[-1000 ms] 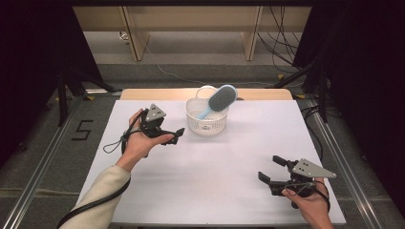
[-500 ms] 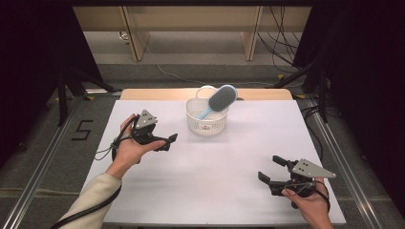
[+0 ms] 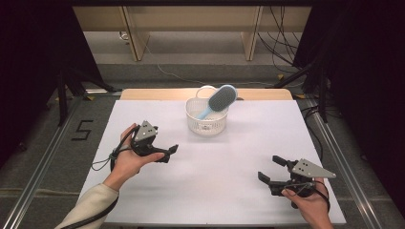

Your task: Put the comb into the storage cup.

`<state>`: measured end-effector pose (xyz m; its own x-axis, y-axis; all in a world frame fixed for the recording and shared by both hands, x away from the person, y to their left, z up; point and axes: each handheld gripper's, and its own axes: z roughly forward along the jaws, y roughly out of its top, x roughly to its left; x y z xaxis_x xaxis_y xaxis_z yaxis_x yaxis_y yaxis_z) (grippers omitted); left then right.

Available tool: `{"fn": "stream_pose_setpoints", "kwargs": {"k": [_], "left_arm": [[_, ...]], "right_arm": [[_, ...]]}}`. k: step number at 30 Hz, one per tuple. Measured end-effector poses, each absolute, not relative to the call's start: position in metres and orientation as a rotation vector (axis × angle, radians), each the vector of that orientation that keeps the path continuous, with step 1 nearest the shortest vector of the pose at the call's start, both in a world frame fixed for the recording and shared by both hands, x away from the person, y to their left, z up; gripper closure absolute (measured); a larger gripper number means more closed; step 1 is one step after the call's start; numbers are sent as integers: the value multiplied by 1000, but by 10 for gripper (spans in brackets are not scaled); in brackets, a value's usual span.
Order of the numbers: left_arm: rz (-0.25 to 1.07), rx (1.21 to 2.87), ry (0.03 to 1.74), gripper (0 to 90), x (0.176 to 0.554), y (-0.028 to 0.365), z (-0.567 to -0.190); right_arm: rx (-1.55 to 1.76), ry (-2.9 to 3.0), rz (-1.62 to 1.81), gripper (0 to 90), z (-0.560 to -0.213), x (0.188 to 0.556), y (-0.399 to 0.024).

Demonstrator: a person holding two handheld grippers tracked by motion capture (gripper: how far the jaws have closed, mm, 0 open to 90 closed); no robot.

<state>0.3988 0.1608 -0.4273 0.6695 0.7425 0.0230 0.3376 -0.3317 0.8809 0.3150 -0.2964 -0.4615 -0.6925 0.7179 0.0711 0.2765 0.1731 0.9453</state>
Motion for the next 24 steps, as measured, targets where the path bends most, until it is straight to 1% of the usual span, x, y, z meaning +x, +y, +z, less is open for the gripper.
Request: {"fn": "stream_pose_setpoints", "kwargs": {"k": [12,24], "left_arm": [[538,1940,811,0,383,155,-436],[547,1945,810,0,371,160,-443]], "right_arm": [[936,2065,1531,159,-461,315,-296],[937,2065,1531,159,-461,315,-296]]}}
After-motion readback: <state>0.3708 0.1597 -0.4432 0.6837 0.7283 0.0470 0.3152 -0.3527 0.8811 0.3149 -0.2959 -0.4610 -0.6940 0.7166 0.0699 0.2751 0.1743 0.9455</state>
